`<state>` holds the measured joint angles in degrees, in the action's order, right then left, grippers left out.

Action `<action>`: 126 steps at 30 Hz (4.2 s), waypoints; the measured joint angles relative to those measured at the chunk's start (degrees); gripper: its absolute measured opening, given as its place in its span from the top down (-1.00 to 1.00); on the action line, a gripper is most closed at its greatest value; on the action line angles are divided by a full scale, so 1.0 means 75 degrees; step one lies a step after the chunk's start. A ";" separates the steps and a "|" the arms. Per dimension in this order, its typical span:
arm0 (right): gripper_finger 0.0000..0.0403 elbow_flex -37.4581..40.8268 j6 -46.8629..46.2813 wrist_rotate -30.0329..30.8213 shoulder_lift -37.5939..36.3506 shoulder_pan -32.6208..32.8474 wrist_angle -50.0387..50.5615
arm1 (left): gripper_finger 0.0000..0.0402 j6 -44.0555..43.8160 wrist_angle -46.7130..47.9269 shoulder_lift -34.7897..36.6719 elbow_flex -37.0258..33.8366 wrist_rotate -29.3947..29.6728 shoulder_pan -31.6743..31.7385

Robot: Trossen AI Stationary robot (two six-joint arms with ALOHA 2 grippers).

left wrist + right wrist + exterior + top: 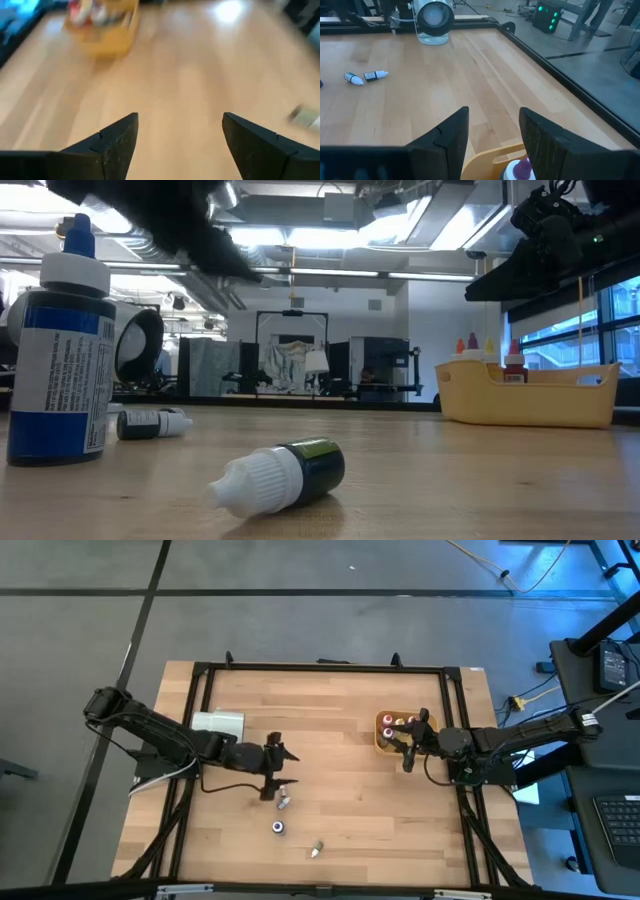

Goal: Pick & Place food coloring
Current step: Put the pink food coloring bottle into the yellow bin

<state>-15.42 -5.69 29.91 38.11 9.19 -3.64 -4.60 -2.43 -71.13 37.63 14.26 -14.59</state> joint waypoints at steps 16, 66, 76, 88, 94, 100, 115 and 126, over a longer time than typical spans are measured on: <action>0.12 0.0000 -0.0012 0.0003 0.0003 -0.0003 0.0003 | -0.39 0.1488 0.1590 -0.0572 0.0000 -0.0988 0.0023; 0.12 0.0000 -0.0006 0.0006 0.0003 -0.0002 0.0125 | 0.54 0.1180 0.0877 -0.2706 -0.0009 -0.1813 0.0052; 0.12 0.0000 -0.0031 0.0006 0.0003 -0.0003 0.0119 | 0.62 0.0110 0.0591 -0.2714 -0.0012 -0.0548 0.0067; 0.12 0.0003 0.0006 0.0006 0.0060 -0.0001 -0.0811 | 0.62 -0.0305 -0.3364 -0.2708 -0.0009 0.0661 0.0399; 0.12 0.0006 0.0937 -0.0514 0.0516 -0.0003 -0.2250 | 0.61 -0.0039 -0.5012 -0.2699 -0.0009 -0.0380 0.0831; 0.12 -0.0129 0.2341 -0.2559 0.1430 -0.0003 -0.3491 | 0.59 -0.0786 -0.5610 -0.2693 -0.0003 -0.1384 0.1170; 0.12 -0.3769 0.4615 -0.4011 0.4851 -0.0039 -0.0517 | 0.58 -0.2181 -0.5418 -0.2693 0.0003 -0.2268 0.1373; 0.12 -0.5589 0.5579 -0.4872 0.6557 -0.0268 0.0851 | 0.58 -0.2299 -0.5246 -0.2690 0.0003 -0.2871 0.1361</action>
<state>-57.33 36.15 -6.63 87.28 7.18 2.74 -21.84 -41.78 -91.31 37.65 -7.27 -4.38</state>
